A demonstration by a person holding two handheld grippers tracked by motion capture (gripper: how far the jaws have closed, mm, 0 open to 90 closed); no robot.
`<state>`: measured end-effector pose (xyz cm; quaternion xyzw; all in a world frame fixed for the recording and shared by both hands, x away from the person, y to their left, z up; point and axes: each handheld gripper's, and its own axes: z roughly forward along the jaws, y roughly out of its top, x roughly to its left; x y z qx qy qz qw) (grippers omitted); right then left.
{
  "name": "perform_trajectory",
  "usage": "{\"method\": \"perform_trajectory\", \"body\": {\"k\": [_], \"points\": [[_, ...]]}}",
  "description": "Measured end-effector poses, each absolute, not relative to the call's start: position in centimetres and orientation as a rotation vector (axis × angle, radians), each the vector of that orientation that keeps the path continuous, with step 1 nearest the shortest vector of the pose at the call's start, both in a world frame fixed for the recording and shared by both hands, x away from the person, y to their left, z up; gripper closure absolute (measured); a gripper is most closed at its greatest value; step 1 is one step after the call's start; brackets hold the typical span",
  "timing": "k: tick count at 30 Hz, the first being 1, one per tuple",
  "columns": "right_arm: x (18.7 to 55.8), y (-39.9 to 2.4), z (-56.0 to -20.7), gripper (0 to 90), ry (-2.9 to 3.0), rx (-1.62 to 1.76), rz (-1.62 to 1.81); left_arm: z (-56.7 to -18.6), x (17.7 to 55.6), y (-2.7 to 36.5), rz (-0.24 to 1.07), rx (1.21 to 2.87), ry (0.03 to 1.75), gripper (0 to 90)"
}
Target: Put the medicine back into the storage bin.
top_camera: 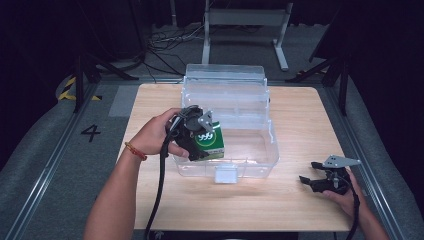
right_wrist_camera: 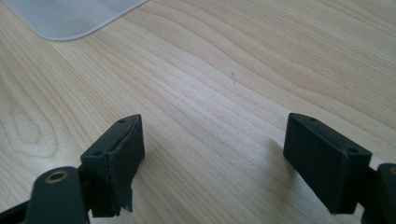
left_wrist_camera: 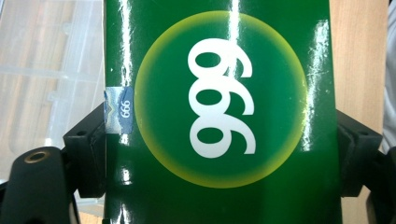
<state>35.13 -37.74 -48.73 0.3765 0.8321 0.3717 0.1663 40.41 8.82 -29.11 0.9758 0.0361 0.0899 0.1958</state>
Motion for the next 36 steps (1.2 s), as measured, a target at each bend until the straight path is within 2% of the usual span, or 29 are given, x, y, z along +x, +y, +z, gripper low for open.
{"method": "perform_trajectory", "body": {"k": [5,25,30,36], "points": [[35.1,-37.7,-48.7,20.7,2.369,1.072,1.058,-29.8,41.5,9.1,0.241,2.746,0.129,16.4],[35.1,-37.7,-48.7,20.6,2.369,1.072,1.058,-33.2,43.7,9.7,0.200,2.783,0.045,16.5],[35.1,-37.7,-48.7,20.6,2.369,1.072,1.058,-34.9,44.1,9.5,0.145,2.830,0.052,16.3],[35.1,-37.7,-48.7,20.6,2.366,1.077,1.057,-35.9,43.9,9.6,0.168,2.751,0.106,14.8]]}}
